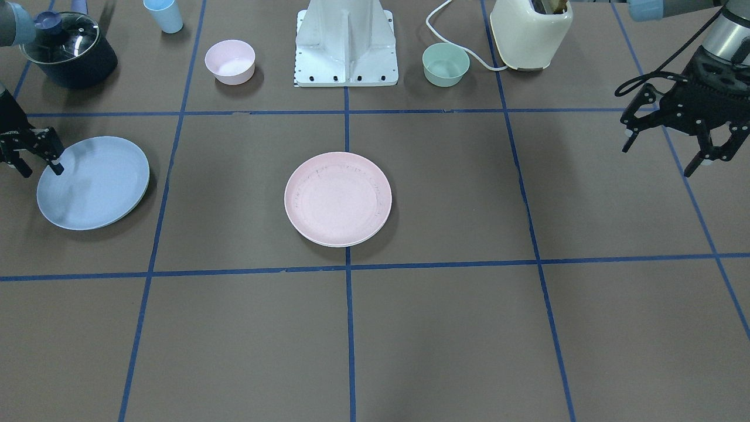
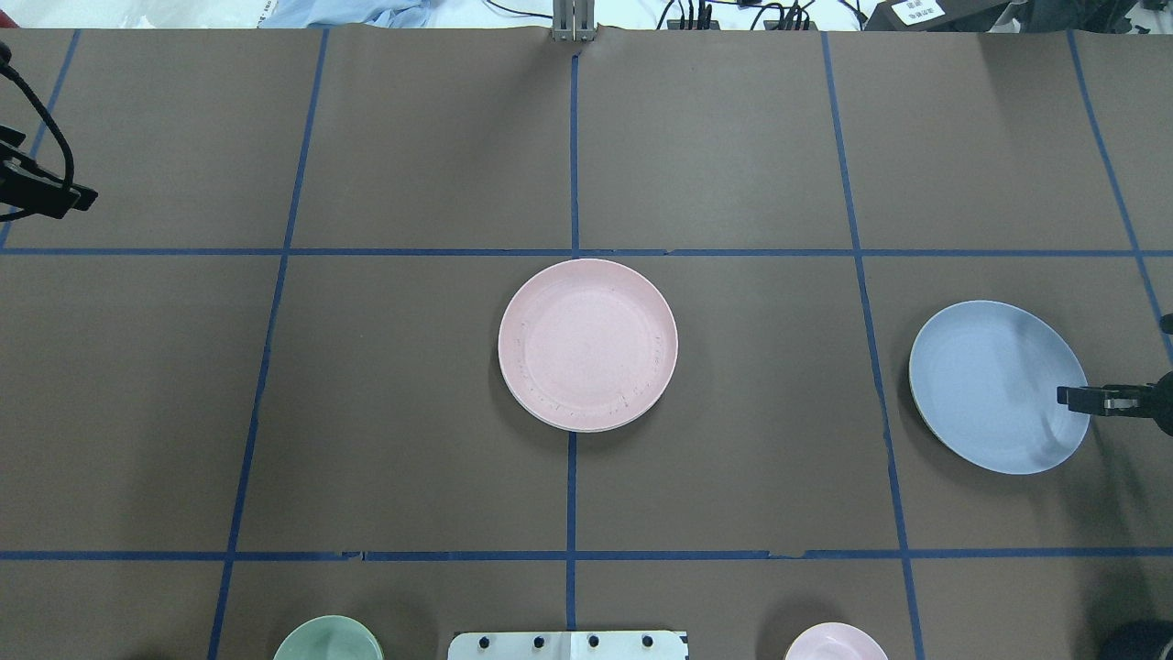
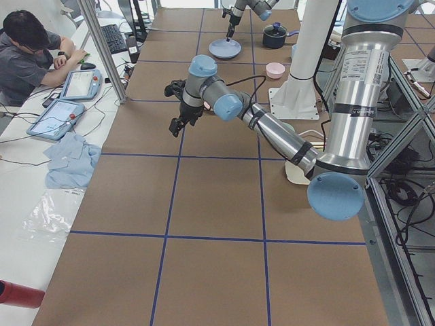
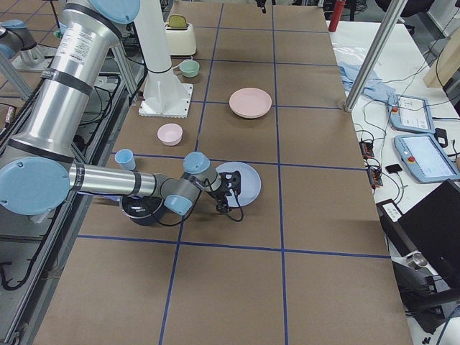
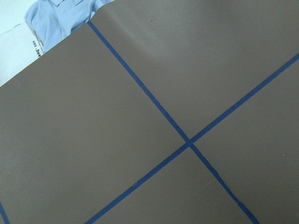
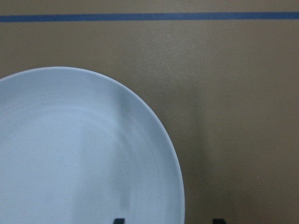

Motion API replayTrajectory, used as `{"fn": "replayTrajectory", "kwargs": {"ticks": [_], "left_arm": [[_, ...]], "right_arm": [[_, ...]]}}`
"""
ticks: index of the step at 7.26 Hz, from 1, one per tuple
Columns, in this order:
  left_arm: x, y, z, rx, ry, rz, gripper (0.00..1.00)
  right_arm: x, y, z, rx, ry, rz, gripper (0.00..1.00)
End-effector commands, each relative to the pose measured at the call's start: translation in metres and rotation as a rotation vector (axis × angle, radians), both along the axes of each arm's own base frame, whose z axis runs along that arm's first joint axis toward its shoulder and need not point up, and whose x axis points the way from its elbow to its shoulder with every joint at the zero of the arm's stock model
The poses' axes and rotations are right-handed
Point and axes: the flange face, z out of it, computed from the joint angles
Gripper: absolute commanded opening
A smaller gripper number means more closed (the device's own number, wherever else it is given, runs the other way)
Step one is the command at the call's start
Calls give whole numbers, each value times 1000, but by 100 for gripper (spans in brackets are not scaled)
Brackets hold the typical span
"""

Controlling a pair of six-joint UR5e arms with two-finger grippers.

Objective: Stack three plates with pink and blue
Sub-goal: 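Lift the light blue plate with the right gripper and carry it over the stack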

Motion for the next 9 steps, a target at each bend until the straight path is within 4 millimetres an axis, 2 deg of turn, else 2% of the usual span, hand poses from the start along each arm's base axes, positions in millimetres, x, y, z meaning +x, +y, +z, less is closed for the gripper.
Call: {"fn": "replayTrajectory", "kwargs": {"ticks": [1, 2, 3, 4, 6, 7, 8, 9], "left_arm": [[0, 0, 1, -1, 0, 0, 100], [0, 0, 0, 1, 1, 0, 100], [1, 0, 1, -2, 1, 0, 100], [1, 0, 1, -2, 1, 0, 100], [0, -1, 1, -4, 0, -2, 100], [0, -1, 1, -5, 1, -3, 100], [0, -1, 1, -5, 1, -3, 100], [1, -2, 3, -8, 0, -3, 100]], "right_arm": [[-2, 2, 6, -7, 4, -8, 16], [-3, 1, 4, 0, -2, -7, 0], [-5, 0, -2, 7, -11, -8, 0], [-6, -2, -15, 23, -32, -9, 0], [-14, -6, -74, 58, -133, -20, 0], [-25, -22, -107, 25, -230, 7, 0], [-41, -38, -151, 14, -286, 14, 0], [-64, -62, -207, -20, -332, 46, 0]]}}
